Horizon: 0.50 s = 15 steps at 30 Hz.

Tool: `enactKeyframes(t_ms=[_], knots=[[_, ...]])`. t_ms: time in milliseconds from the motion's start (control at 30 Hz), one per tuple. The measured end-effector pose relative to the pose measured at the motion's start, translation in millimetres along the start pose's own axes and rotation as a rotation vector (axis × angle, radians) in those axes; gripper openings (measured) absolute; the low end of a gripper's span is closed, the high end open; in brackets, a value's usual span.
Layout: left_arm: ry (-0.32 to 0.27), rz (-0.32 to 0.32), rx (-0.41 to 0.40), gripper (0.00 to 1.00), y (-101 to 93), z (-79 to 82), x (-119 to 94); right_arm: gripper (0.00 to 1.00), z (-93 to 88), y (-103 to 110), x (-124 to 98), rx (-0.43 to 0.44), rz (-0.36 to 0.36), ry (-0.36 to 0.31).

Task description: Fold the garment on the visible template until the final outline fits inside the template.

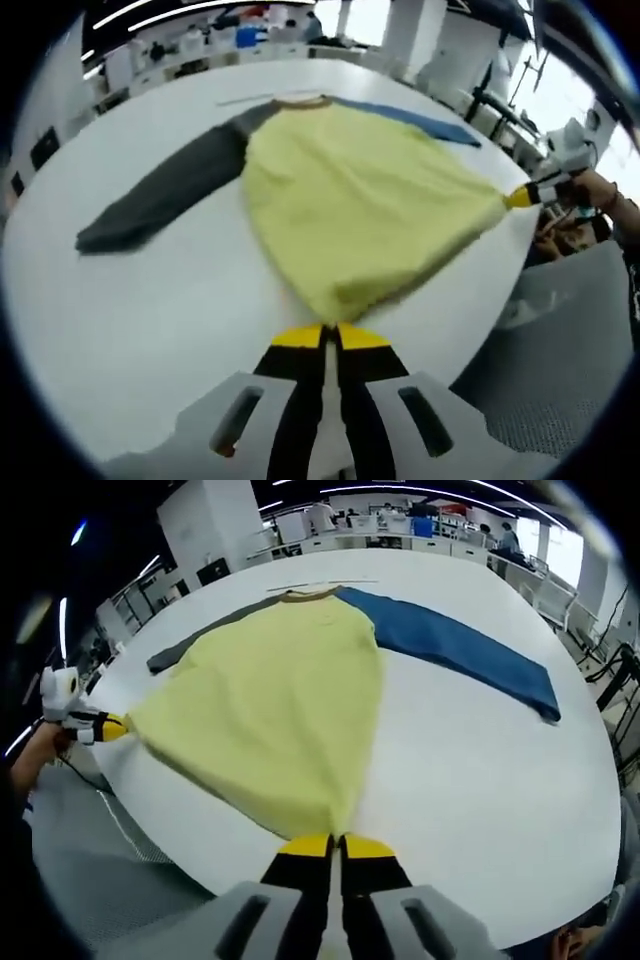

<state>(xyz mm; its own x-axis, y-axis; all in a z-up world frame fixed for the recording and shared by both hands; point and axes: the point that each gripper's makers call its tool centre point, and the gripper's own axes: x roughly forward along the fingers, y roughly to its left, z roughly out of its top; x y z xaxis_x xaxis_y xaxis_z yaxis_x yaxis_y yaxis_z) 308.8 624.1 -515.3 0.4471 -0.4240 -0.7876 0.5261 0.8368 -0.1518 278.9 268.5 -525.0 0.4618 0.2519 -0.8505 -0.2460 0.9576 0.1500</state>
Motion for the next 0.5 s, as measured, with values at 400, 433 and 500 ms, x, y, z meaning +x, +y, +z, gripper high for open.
enactKeyframes(t_ms=[400,433,500], knots=[[0.062,-0.049,-0.131,0.0,-10.4,-17.0,-4,0.0,-9.0,-9,-5,-0.024,-0.009,0.036],[0.066,-0.046,-0.13,0.0,-10.6,-18.5,-4,0.0,-9.9,-9,-4,-0.025,-0.009,0.04],[0.079,-0.044,-0.134,0.0,-10.4,-22.8,-3,0.0,-13.5,-8,-3,-0.03,-0.003,0.056]])
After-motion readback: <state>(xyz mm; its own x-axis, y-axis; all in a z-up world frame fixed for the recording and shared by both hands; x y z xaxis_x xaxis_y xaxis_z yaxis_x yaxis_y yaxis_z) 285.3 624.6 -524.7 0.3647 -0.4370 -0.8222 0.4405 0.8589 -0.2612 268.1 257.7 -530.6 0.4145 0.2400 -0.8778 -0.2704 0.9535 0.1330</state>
